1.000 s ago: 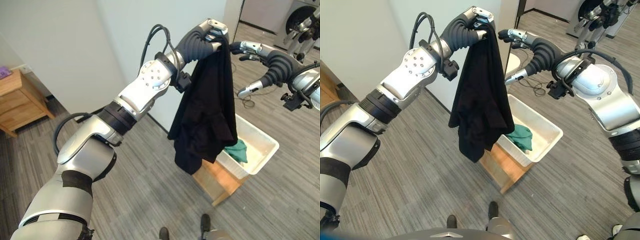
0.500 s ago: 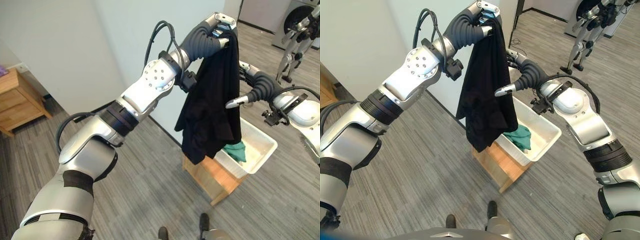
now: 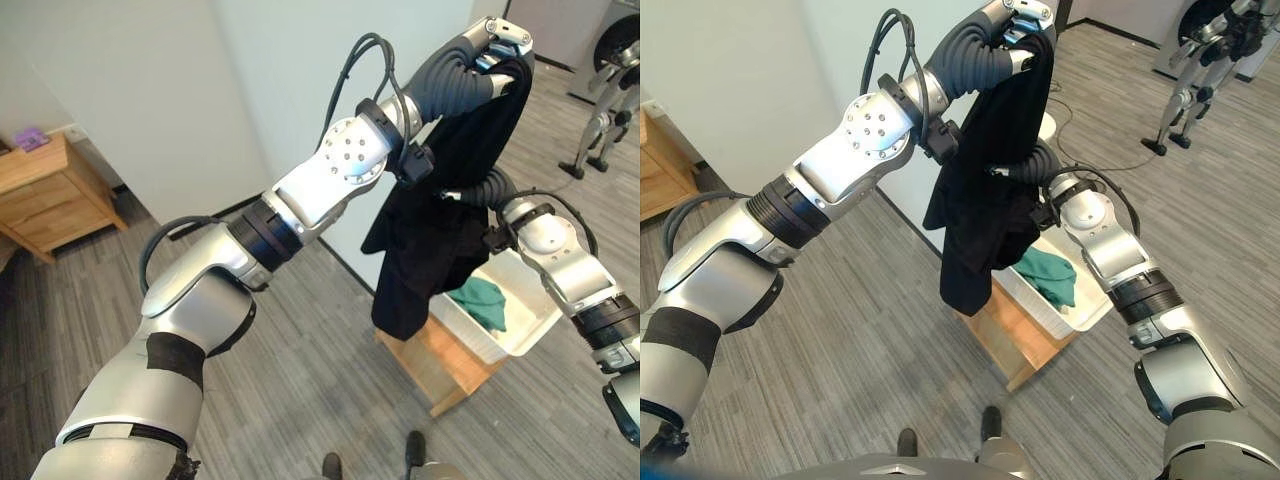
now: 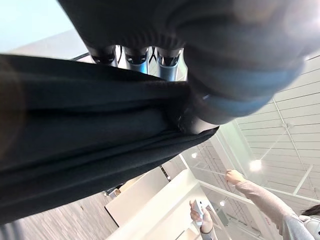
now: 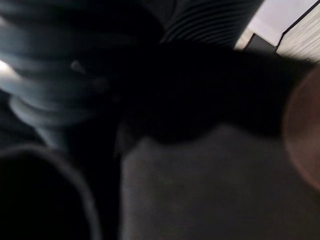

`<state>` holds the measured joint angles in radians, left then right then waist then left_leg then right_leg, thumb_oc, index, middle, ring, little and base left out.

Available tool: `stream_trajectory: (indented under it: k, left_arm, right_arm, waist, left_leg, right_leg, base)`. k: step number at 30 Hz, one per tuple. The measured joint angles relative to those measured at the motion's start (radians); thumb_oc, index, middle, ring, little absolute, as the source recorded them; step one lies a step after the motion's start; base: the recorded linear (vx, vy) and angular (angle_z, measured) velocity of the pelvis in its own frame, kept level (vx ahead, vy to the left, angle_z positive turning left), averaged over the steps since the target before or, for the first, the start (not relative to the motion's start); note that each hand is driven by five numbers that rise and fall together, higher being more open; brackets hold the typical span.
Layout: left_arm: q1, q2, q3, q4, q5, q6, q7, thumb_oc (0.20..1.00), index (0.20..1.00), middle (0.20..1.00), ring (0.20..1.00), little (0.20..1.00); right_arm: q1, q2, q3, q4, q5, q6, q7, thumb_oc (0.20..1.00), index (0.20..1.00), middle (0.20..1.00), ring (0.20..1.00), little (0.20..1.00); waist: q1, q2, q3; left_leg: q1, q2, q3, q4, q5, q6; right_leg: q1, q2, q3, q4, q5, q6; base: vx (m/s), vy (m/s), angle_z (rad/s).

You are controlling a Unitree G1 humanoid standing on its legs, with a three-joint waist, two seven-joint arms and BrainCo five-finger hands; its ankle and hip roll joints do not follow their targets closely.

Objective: Pick up bed clothes into laundry basket.

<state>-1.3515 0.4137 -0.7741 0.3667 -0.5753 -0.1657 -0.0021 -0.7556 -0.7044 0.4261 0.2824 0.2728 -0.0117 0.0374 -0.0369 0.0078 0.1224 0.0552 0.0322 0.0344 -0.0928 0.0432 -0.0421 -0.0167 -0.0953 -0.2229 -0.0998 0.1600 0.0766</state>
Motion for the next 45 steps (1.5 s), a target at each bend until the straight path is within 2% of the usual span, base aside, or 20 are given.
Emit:
stream_trajectory:
  k: [6,14,16,18,20,21,22,25,26,32,34,37,43,45]
  left_arm:
    - [0.000,0.000,0.000,0.000,-0.005,-0.001,0.008,0.200,0.200,0.200,0.200,0.200]
    - [0.000,0.001,0.000,0.000,-0.010,-0.007,0.020,0.200,0.200,0.200,0.200,0.200]
    - [0.000,-0.007,0.001,0.016,-0.009,-0.018,0.022,0.200,0.200,0.200,0.200,0.200]
    - [0.001,-0.024,0.009,0.107,-0.010,-0.035,0.038,0.200,0.200,0.200,0.200,0.200]
    - [0.013,-0.027,0.024,0.152,-0.011,-0.030,0.040,0.203,0.203,0.203,0.203,0.203]
    - [0.024,-0.027,0.030,0.158,-0.011,-0.027,0.041,0.580,0.580,0.580,0.580,0.580]
    - [0.035,-0.027,0.033,0.158,-0.011,-0.024,0.040,1.000,1.000,1.000,1.000,1.000]
    - [0.054,-0.025,0.041,0.151,-0.011,-0.019,0.035,1.000,1.000,1.000,1.000,1.000]
    - [0.101,-0.025,0.076,0.116,-0.011,-0.020,0.031,1.000,1.000,1.000,1.000,1.000]
    - [0.359,0.016,0.134,-0.030,-0.056,0.014,-0.023,1.000,1.000,1.000,1.000,1.000]
    - [0.445,0.072,0.147,-0.096,-0.081,0.029,-0.047,1.000,1.000,1.000,1.000,1.000]
    - [0.675,0.186,0.200,-0.256,-0.103,0.048,-0.107,1.000,1.000,1.000,1.000,1.000]
    - [1.072,0.385,0.309,-0.395,-0.174,0.092,-0.211,1.000,1.000,1.000,1.000,1.000]
    - [1.251,0.417,0.407,-0.400,-0.228,0.105,-0.245,1.000,1.000,1.000,1.000,1.000]
  right_arm:
    - [0.001,0.017,0.003,-0.002,0.002,-0.002,-0.003,0.200,0.200,0.200,0.200,0.200]
    - [0.001,0.002,0.003,-0.005,0.022,-0.006,-0.002,0.200,0.200,0.200,0.200,0.200]
    - [0.001,-0.049,0.003,-0.017,0.020,-0.008,-0.002,0.200,0.200,0.200,0.200,0.200]
    - [-0.011,-0.170,0.002,-0.030,0.018,-0.010,-0.009,0.200,0.200,0.200,0.200,0.200]
    - [-0.031,-0.216,0.002,0.000,0.011,-0.015,-0.016,0.200,0.200,0.200,0.200,0.200]
    - [-0.040,-0.231,0.002,0.015,0.011,-0.015,-0.020,0.200,0.200,0.200,0.200,0.200]
    - [-0.053,-0.258,0.005,0.022,0.009,-0.016,-0.030,0.200,0.200,0.200,0.200,0.200]
    - [-0.097,-0.317,0.035,0.060,-0.010,-0.013,-0.032,0.200,0.200,0.200,0.200,0.200]
    - [-0.115,-0.343,0.038,0.080,-0.025,-0.014,-0.031,0.200,0.200,0.200,0.200,0.200]
    - [-0.204,-0.428,0.110,0.148,-0.065,-0.012,-0.026,0.200,0.200,0.200,0.200,0.200]
    - [-0.221,-0.461,0.134,0.168,-0.084,-0.013,-0.019,0.200,0.200,0.200,0.200,0.200]
    - [-0.248,-0.530,0.188,0.260,-0.119,-0.012,0.001,0.200,0.200,0.200,0.200,0.200]
    - [-0.284,-0.526,0.248,0.420,-0.155,-0.022,0.037,0.200,0.200,0.200,0.200,0.200]
    - [-0.312,-0.493,0.299,0.529,-0.194,-0.023,0.040,0.200,0.200,0.200,0.200,0.200]
  waist:
    - [0.013,0.001,-0.001]
    - [0.009,0.001,-0.001]
    - [0.009,0.001,-0.001]
    - [0.008,0.001,-0.001]
    - [-0.002,0.000,-0.001]
    - [-0.009,0.000,-0.001]
    - [-0.017,-0.001,0.000]
    - [-0.022,-0.001,0.000]
    - [-0.020,0.000,0.000]
    - [-0.007,-0.015,0.008]
    - [-0.002,-0.021,0.012]
    - [0.017,-0.035,0.023]
    - [0.056,-0.049,0.052]
    - [0.081,-0.048,0.062]
  left_leg:
    - [-0.001,-0.002,-0.008,0.000,0.000,0.000]
    - [-0.001,-0.003,-0.009,0.000,0.001,0.001]
    - [-0.001,-0.004,-0.008,0.000,0.000,0.001]
    - [0.000,-0.006,-0.007,0.000,0.000,0.001]
    - [0.002,-0.006,0.000,0.000,0.000,0.001]
    - [0.002,-0.005,0.000,0.000,0.000,0.001]
    - [0.002,-0.004,0.004,0.000,0.000,0.001]
    - [0.002,-0.001,0.010,0.000,-0.001,0.000]
    - [0.003,0.001,0.013,0.000,-0.002,-0.001]
    - [0.000,0.007,0.010,0.000,0.000,0.000]
    - [-0.001,0.007,0.012,0.000,0.000,0.000]
    - [-0.003,0.008,0.012,-0.001,0.000,0.000]
    - [-0.006,0.008,0.009,0.000,0.001,0.000]
    - [-0.004,0.010,0.006,0.000,0.000,-0.002]
  right_leg:
    - [0.002,-0.002,-0.005,0.000,0.000,0.000]
    - [0.002,0.000,-0.007,0.000,-0.001,0.001]
    - [0.002,0.001,-0.006,0.000,-0.001,0.001]
    - [0.003,-0.001,-0.004,0.000,-0.001,0.002]
    - [0.003,-0.001,0.001,0.000,-0.001,0.002]
    - [0.002,0.000,0.001,0.000,-0.001,0.002]
    - [0.001,0.002,0.005,0.000,0.000,0.001]
    - [0.001,0.005,0.009,0.000,0.001,0.000]
    - [0.001,0.007,0.010,0.000,0.000,0.000]
    - [-0.004,0.007,0.009,0.000,-0.003,0.004]
    - [-0.008,0.008,0.010,0.000,-0.003,0.004]
    - [-0.008,0.008,0.009,0.000,-0.002,0.003]
    - [-0.008,0.007,0.006,0.000,0.002,-0.002]
    - [-0.005,0.008,-0.001,-0.001,0.000,0.000]
  base:
    - [-0.01,0.005,0.04]
    - [0.00,0.000,0.00]
    - [0.00,0.000,0.00]
    - [-0.01,0.006,-0.02]
    - [0.00,0.005,-0.07]
    - [-0.01,0.002,-0.07]
    - [-0.01,0.000,-0.08]
    - [-0.01,-0.007,-0.09]
    - [-0.04,-0.019,-0.03]
    - [-0.03,-0.010,0.00]
    - [-0.04,-0.016,-0.06]
    - [-0.05,-0.017,0.00]
    - [-0.01,-0.016,0.00]
    - [-0.03,-0.039,0.08]
